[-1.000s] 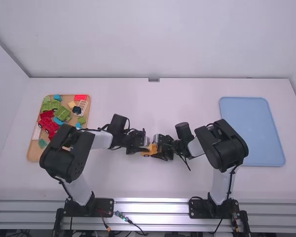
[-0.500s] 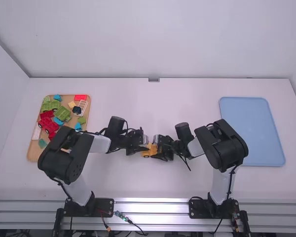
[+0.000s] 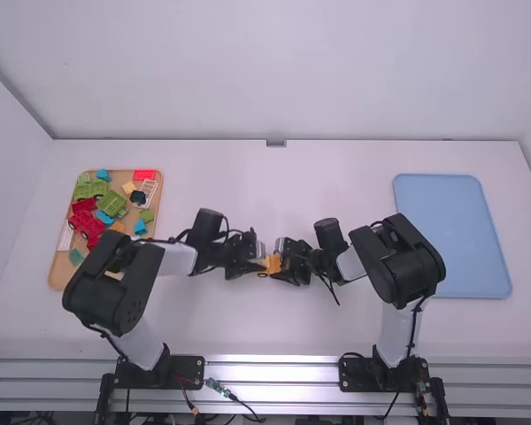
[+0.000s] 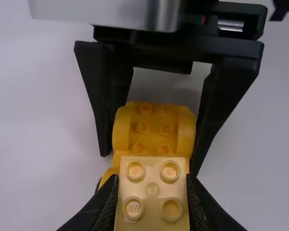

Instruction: Assemble lego blocks to make yellow taxi

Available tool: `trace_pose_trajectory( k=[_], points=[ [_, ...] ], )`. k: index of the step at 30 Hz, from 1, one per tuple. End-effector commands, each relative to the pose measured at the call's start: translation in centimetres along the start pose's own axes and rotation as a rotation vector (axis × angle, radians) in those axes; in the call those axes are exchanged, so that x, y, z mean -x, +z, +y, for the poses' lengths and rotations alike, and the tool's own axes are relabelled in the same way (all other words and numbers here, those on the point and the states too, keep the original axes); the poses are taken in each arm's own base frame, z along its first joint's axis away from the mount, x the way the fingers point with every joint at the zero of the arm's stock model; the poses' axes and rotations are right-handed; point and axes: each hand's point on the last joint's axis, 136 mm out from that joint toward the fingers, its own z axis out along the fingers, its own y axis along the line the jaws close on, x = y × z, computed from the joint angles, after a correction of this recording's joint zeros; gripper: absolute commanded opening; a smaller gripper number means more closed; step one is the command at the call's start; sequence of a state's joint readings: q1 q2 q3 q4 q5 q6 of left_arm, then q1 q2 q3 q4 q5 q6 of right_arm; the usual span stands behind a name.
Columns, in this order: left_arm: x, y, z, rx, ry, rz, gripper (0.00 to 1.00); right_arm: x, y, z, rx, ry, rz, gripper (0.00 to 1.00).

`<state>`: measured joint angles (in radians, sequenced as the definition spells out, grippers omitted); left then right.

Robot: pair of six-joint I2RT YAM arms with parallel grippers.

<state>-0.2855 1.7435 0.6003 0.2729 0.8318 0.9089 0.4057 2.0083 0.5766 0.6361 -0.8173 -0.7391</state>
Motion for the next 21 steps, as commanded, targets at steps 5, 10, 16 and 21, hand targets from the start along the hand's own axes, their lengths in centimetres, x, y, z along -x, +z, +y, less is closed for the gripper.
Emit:
trace_pose_trajectory(
  k=[5, 10, 16, 21],
  points=[
    [-0.5, -0.1, -0.9, -0.001, 0.041, 0.018, 0.02, -1.4, 0.1, 0.3, -0.005, 0.006, 0.042, 0.50],
    [0.1, -0.1, -0.7, -0.002, 0.039, -0.008, 0.02, -1.9, 0.0, 1.0, 0.003, -0.016, 0.051, 0.48],
    [0.6, -0.1, -1.1, -0.027, 0.030, -0.038, 0.02, -1.9, 0.0, 1.2, 0.012, -0.030, 0.048, 0.48],
    [0.3, -0.1, -1.6, -0.033, 0.032, -0.039, 0.02, -1.9, 0.0, 1.2, 0.011, -0.030, 0.049, 0.48]
  ],
)
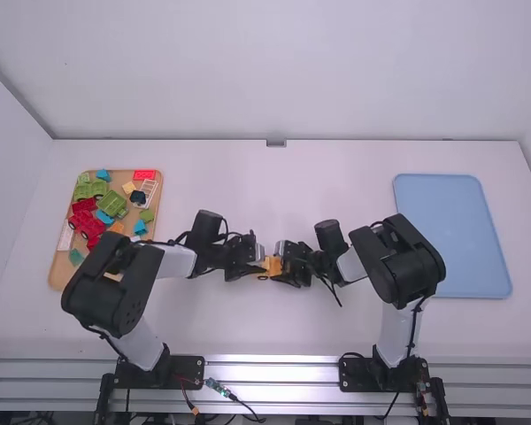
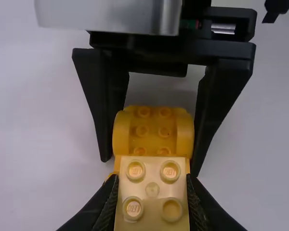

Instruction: Assemble lego blocks to make yellow taxi

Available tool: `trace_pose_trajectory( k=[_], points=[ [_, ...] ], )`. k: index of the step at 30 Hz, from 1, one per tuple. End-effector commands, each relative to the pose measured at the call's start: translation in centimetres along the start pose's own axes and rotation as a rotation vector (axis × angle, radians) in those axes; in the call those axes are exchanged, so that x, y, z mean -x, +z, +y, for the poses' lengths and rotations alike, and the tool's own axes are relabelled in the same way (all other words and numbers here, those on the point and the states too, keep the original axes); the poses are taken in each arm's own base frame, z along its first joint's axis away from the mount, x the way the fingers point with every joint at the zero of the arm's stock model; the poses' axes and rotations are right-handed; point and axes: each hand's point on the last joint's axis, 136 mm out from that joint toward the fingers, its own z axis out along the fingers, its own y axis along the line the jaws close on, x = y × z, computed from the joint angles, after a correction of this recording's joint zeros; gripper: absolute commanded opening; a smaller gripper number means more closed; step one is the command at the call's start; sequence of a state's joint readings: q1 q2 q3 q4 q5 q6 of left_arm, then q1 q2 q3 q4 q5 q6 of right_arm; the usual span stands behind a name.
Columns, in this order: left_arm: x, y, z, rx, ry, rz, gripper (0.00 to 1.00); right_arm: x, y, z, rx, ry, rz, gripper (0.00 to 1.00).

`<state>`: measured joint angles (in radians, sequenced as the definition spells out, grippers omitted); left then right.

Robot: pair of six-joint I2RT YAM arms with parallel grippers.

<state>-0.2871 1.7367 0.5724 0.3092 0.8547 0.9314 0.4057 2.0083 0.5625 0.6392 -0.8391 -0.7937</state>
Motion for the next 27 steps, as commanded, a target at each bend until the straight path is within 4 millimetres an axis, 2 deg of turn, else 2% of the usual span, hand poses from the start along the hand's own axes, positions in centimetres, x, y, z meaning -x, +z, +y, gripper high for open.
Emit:
trace_pose_trajectory(
  k=[1, 5, 18, 27],
  points=[
    [-0.14, -0.05, -0.91, -0.013, -0.001, -0.002, 0.02, -1.82, 0.01, 0.58, -0.008, 0.017, 0.059, 0.47],
    [-0.24, -0.04, -1.35, -0.020, 0.018, -0.011, 0.02, -1.81, 0.02, 0.60, -0.006, 0.017, 0.058, 0.45],
    [0.27, -0.10, -0.50, 0.001, 0.039, -0.023, 0.02, -1.66, 0.18, 1.31, 0.024, 0.016, 0.051, 0.43],
    [-0.26, 0.87, -1.10, -0.056, 0.004, -0.039, 0.02, -1.74, 0.17, 1.41, 0.028, -0.001, 0.054, 0.42]
  ],
)
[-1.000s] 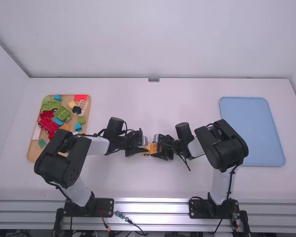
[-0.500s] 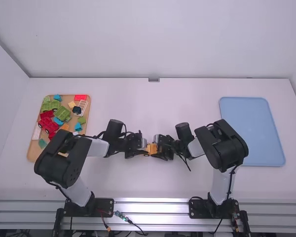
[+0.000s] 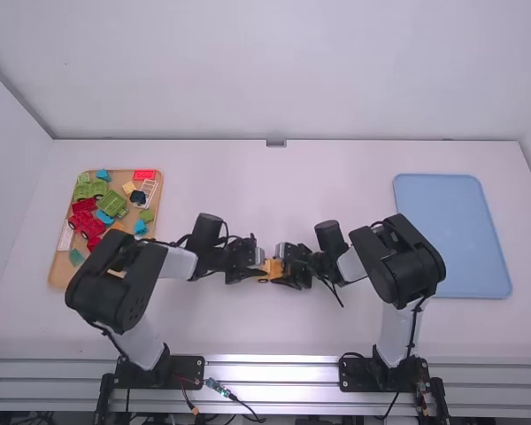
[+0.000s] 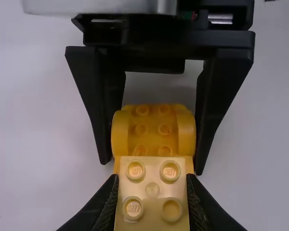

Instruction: Assemble lego blocks to make yellow taxi

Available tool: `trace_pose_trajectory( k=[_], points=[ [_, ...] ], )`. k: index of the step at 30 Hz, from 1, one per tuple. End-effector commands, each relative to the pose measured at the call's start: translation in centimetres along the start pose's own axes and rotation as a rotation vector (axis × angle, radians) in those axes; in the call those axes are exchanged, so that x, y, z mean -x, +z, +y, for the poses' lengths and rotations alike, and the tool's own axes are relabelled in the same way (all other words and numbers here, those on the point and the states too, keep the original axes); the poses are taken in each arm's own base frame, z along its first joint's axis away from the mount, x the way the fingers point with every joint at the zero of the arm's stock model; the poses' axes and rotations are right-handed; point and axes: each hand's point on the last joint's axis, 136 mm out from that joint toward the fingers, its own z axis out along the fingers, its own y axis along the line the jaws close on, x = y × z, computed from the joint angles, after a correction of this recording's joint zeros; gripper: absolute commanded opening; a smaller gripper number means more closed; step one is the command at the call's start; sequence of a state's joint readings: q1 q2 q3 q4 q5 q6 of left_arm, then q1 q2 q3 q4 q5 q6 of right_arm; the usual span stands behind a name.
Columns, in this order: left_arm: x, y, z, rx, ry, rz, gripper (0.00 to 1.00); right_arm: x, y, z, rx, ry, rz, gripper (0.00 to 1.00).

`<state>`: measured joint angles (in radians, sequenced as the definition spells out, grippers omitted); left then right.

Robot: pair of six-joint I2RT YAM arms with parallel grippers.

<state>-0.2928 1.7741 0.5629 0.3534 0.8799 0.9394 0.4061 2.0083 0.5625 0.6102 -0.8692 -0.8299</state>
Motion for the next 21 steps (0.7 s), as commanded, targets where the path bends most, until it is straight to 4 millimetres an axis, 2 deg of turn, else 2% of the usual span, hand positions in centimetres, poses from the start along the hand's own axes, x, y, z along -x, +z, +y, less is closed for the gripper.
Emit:
trace_pose_trajectory(
  k=[1, 8, 9, 10, 11, 14, 15, 18, 20, 21],
  points=[
    [0.1, 0.3, -0.7, -0.040, -0.005, -0.027, 0.02, -1.7, 0.2, 0.7, -0.006, 0.014, 0.063, 0.42],
    [-0.8, 0.3, -0.4, -0.016, -0.019, 0.025, 0.02, -1.7, 0.2, 0.6, -0.008, 0.012, 0.061, 0.43],
    [-0.8, 0.3, -0.4, -0.018, -0.020, 0.024, 0.07, -1.7, 0.2, 0.6, -0.008, 0.013, 0.062, 0.43],
    [-0.8, 0.4, -0.5, -0.020, -0.019, 0.024, 0.18, -1.7, 0.2, 0.6, -0.008, 0.013, 0.062, 0.43],
    [-0.8, 0.4, -0.5, -0.019, -0.016, 0.027, 0.40, -1.7, 0.2, 0.6, -0.007, 0.014, 0.062, 0.44],
    [-0.8, 0.3, -0.2, -0.011, -0.013, 0.023, 0.44, -1.7, 0.2, 0.6, -0.007, 0.013, 0.062, 0.44],
    [-0.7, 0.3, -0.2, -0.010, -0.008, 0.022, 0.57, -1.7, 0.2, 0.6, -0.008, 0.013, 0.062, 0.44],
    [-0.3, 0.1, 0.0, -0.003, 0.001, 0.015, 0.68, -1.7, 0.2, 0.6, -0.008, 0.013, 0.062, 0.44],
    [0.2, -0.3, 0.3, 0.009, 0.007, 0.006, 0.83, -1.7, 0.2, 0.6, -0.008, 0.013, 0.062, 0.44],
    [0.3, -0.4, 0.3, 0.011, 0.008, 0.005, 0.86, -1.7, 0.2, 0.6, -0.008, 0.013, 0.062, 0.44]
  ],
)
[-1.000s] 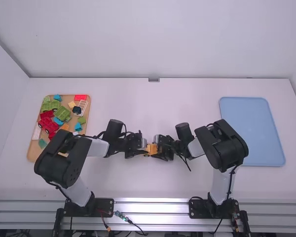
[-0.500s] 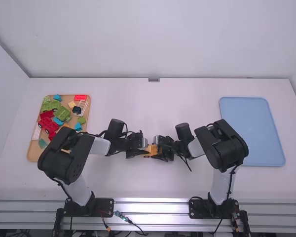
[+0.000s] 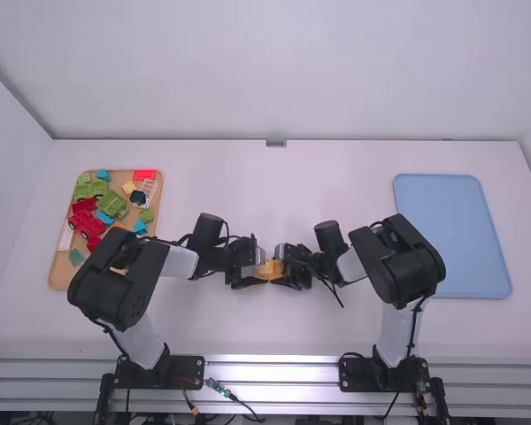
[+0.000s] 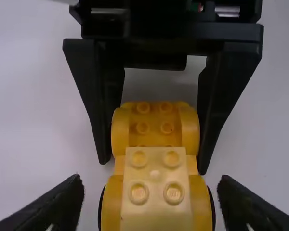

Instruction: Assemble lego blocks to make yellow taxi

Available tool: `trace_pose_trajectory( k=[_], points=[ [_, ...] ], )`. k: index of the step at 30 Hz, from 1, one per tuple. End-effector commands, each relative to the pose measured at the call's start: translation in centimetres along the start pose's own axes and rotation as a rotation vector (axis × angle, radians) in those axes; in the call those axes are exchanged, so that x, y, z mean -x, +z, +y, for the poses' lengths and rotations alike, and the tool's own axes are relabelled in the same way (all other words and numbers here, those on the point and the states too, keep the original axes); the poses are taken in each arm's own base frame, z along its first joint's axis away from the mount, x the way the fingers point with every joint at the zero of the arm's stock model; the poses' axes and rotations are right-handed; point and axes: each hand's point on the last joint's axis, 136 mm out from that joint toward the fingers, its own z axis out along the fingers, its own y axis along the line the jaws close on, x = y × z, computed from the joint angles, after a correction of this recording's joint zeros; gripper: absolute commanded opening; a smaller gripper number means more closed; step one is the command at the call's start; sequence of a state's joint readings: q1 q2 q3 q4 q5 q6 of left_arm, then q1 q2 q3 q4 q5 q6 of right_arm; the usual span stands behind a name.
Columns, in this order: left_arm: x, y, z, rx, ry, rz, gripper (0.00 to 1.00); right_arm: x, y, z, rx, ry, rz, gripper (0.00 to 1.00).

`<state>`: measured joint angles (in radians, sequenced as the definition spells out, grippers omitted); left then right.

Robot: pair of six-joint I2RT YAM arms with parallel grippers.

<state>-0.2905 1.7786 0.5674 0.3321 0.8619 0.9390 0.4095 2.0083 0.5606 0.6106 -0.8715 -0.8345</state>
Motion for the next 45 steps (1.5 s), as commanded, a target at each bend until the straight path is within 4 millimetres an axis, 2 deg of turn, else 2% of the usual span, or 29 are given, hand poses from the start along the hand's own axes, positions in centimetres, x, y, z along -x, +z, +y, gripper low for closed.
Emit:
trace_pose_trajectory(
  k=[1, 3, 4, 5, 7, 8, 9, 10, 24, 31, 37, 40, 45],
  points=[
    [1.3, -0.7, 0.6, 0.022, 0.028, -0.024, 0.88, -1.8, 0.1, 0.5, -0.013, 0.018, 0.063, 0.44],
    [2.4, -1.2, 0.9, 0.038, 0.019, -0.040, 0.88, -1.8, 0.1, 0.5, -0.013, 0.018, 0.063, 0.44],
    [2.7, -1.3, 0.9, 0.041, 0.022, -0.044, 0.82, -1.8, 0.1, 0.5, -0.013, 0.019, 0.063, 0.44],
    [3.1, -1.7, 1.0, 0.049, 0.028, -0.048, 0.72, -1.8, 0.1, 0.5, -0.013, 0.019, 0.064, 0.44],
    [3.9, -2.1, 0.9, 0.054, 0.043, -0.055, 0.32, -1.8, 0.1, 0.4, -0.015, 0.033, 0.063, 0.45],
    [4.1, -2.2, 0.9, 0.055, 0.047, -0.057, 0.18, -1.7, 0.1, 0.4, -0.014, 0.032, 0.063, 0.45],
    [4.3, -2.2, 0.9, 0.056, 0.045, -0.058, 0.06, -1.7, 0.1, 0.4, -0.015, 0.031, 0.063, 0.45],
    [4.3, -2.3, 0.9, 0.056, 0.045, -0.060, 0.02, -1.7, 0.1, 0.4, -0.014, 0.031, 0.062, 0.45],
    [1.7, -0.2, -0.5, -0.039, -0.031, -0.070, 0.02, -1.8, 0.1, 0.4, -0.016, 0.032, 0.064, 0.45],
    [-1.4, 0.1, -0.8, -0.020, -0.115, 0.058, 0.02, -1.8, 0.1, 0.4, -0.016, 0.032, 0.065, 0.45],
    [-3.3, -0.2, -1.5, -0.021, -0.178, 0.151, 0.02, -1.8, 0.1, 0.3, -0.017, 0.031, 0.064, 0.45],
    [-3.7, -0.2, -2.3, -0.044, -0.188, 0.165, 0.02, -1.7, 0.1, 0.3, -0.019, 0.027, 0.062, 0.45],
    [-5.1, 0.4, -1.4, 0.017, -0.239, 0.191, 0.02, -1.7, 0.1, 0.3, -0.019, 0.028, 0.062, 0.45]
  ],
)
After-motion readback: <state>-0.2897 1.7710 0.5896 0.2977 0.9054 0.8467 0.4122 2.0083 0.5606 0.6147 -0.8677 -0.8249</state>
